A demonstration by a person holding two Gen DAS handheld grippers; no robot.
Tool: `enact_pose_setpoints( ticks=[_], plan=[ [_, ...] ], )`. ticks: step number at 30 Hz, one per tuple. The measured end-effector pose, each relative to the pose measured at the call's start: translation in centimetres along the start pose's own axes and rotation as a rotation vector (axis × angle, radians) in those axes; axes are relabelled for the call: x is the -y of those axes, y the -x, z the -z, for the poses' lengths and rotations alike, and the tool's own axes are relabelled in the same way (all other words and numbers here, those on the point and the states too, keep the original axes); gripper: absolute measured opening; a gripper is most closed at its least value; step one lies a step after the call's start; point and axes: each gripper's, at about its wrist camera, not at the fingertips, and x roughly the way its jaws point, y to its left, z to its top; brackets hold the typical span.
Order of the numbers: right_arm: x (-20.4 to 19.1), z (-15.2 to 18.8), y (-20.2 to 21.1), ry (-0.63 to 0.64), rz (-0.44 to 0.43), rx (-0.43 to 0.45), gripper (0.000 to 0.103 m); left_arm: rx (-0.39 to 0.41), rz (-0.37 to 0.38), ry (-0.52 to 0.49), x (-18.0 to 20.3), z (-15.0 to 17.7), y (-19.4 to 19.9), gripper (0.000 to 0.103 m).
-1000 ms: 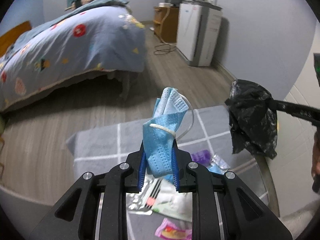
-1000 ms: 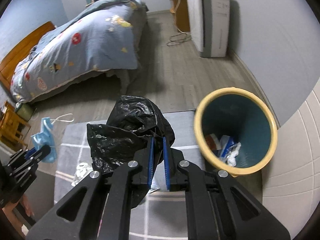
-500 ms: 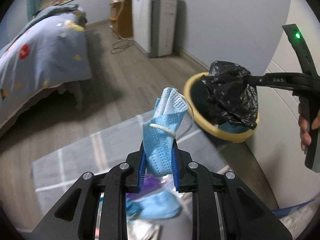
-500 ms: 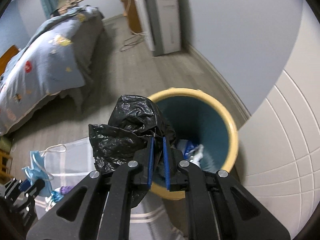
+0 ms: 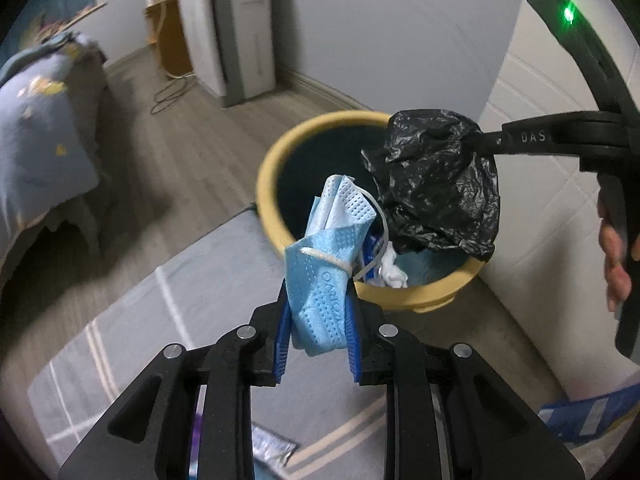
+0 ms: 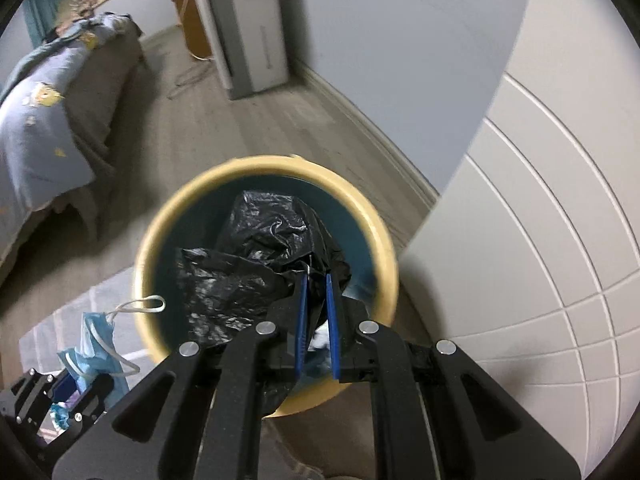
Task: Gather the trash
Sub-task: 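Carry both items over the wastebasket and open both tools to drop them, then move both tools back over the remaining trash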
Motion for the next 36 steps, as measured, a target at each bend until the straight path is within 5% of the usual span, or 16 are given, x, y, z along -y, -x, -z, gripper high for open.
enact_pose_setpoints(
  ticks=[7,9,10,11,13,17,22,36],
  plan=[
    [1.0,0.0,-0.3,-0.047,-0.044,0.009,0.010,0.015,-0.015,-0.030,1.6,-3.0,-2.4,0.033],
    [1.1,0.1,0.0,-0.051,-0.061,0.015,0.012,0.034,-0.034,-0.021,1.8,-3.5,-2.6,0.053],
    [1.2,0.1,-0.1,-0.055,-0.065,0.013,0.021,0.047,-0.051,-0.017,1.8,-3.8,-2.5,0.070],
    [1.3,0.1,-0.1,-0.061,-0.072,0.013,0.029,0.061,-0.062,-0.013,1.8,-3.9,-2.4,0.076],
    [1.5,0.2,-0.2,-0.064,-0.072,0.016,0.055,0.084,-0.037,0.000,1.6,-4.0,-1.8,0.078],
    [1.7,0.1,-0.6,-0.084,-0.082,-0.001,0.062,0.081,-0.038,0.005,1.2,-3.5,-0.8,0.078],
    [1.0,-0.1,0.4,-0.096,-0.108,0.022,0.084,0.100,-0.055,0.037,-0.1,-1.9,1.5,0.088],
    [-10.4,0.5,6.5,0.204,-0.205,0.145,0.097,0.109,-0.274,0.172,-9.7,6.7,12.7,0.094]
  ],
)
